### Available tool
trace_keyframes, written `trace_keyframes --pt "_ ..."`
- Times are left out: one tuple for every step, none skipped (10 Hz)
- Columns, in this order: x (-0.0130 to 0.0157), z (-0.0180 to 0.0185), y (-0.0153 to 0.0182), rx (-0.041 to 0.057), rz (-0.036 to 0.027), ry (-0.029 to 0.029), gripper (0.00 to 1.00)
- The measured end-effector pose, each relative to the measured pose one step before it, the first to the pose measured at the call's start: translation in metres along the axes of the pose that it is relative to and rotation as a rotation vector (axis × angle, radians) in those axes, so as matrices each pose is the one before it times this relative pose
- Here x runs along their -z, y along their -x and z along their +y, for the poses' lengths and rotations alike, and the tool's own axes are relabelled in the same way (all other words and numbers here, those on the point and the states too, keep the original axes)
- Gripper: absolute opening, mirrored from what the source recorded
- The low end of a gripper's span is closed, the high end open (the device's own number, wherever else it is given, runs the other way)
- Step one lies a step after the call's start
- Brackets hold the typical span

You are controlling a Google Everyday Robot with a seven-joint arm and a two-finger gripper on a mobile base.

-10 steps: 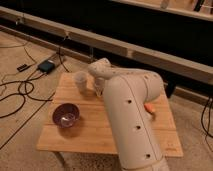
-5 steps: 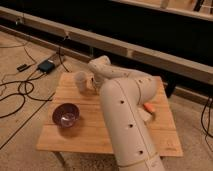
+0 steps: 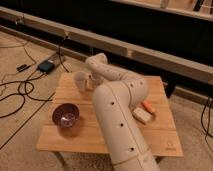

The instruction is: Push the eraser across the table

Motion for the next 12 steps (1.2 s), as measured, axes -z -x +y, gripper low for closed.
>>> trace_keyframes --pt "0.00153 0.00013 0.00928 0.00819 -0.01308 -0.00306 0.1" --pt "0.00105 0.00018 0.00799 0.00723 -0.01122 -0.00233 0.1" --pt "0.00107 0.00099 0.01062 0.00873 -0.01826 -0.0009 0.1" --pt "0.00101 0.00101 0.00985 0.00252 -0.02113 0.00383 0.1" --pt "0.00072 0.00239 0.0121 -0.00298 -0.03204 0.01202 0.1" --pt "0.00291 0.00238 0.01521 -0.00695 -0.04605 0.01631 0.1" --pt "0.00453 -0.00109 0.01698 -0.01318 -0.05735 0.01702 0.1" --pt "0.01131 -0.00496 0.02649 -0.01243 -0.08883 0.01518 0.1" --pt "0.00701 -0.00319 0.01564 -0.00313 -0.05162 0.00723 0.1" --pt "0.00866 -0.00437 0.01621 -0.00241 -0.05235 0.00468 0.1" --pt "0.00649 -0.00627 0.01198 -0.0011 -0.04141 -0.00036 0.1" --pt "0.00483 -0.00637 0.00656 0.00086 -0.02288 -0.00435 0.1"
